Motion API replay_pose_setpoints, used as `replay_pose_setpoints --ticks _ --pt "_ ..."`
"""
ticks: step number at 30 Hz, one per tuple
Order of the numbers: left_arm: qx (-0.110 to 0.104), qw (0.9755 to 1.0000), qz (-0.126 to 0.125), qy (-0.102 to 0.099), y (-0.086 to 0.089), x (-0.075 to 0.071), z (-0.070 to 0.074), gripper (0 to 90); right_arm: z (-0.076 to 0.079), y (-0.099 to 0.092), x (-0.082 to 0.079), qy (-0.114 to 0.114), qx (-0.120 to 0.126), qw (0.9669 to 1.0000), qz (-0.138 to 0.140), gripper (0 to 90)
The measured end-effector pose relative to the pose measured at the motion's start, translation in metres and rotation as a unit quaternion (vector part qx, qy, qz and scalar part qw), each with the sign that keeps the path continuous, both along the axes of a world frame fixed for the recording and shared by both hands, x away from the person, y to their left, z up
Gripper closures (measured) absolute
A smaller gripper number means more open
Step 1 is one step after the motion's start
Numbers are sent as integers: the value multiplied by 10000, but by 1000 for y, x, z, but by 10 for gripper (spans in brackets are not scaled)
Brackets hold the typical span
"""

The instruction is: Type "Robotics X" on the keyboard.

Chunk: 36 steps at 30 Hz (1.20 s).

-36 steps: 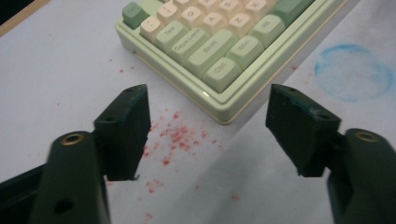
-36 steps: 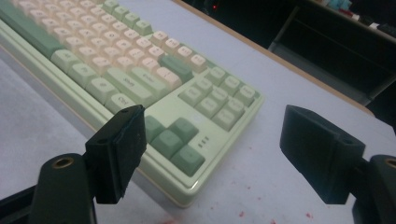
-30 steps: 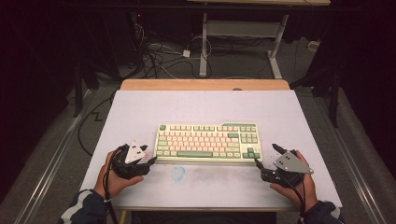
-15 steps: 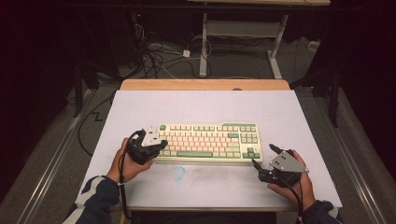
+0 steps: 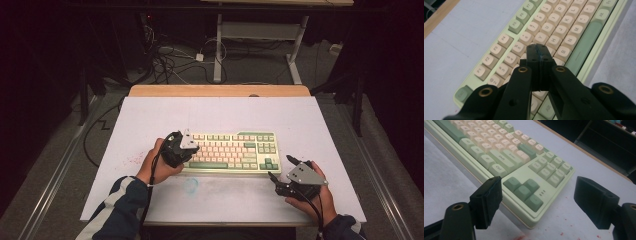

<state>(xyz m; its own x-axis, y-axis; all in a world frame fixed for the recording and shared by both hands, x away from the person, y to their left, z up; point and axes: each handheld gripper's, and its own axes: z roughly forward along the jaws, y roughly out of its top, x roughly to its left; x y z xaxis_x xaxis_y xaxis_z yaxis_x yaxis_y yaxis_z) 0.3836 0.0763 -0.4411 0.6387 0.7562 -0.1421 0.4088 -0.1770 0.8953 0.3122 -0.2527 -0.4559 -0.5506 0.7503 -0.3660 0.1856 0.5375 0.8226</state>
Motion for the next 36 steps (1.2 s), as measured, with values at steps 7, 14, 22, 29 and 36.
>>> replay_pose_setpoints --ticks 7,14,22,29,36 --pt "155 9998 -64 57 -14 8 -5 880 -1 1 0 40 -21 10000 12 236" --pt "302 9995 -48 91 -24 18 -11 880 -2 1 0 72 -46 9999 59 236" --pt "404 9990 58 164 -30 30 -20 879 -2 1 0 105 -72 9999 96 237" --pt "400 9991 67 150 -31 31 -21 878 -3 2 0 134 -76 9998 142 238" --pt "422 9990 71 141 -30 31 -21 877 -3 3 0 160 -115 9997 153 239"
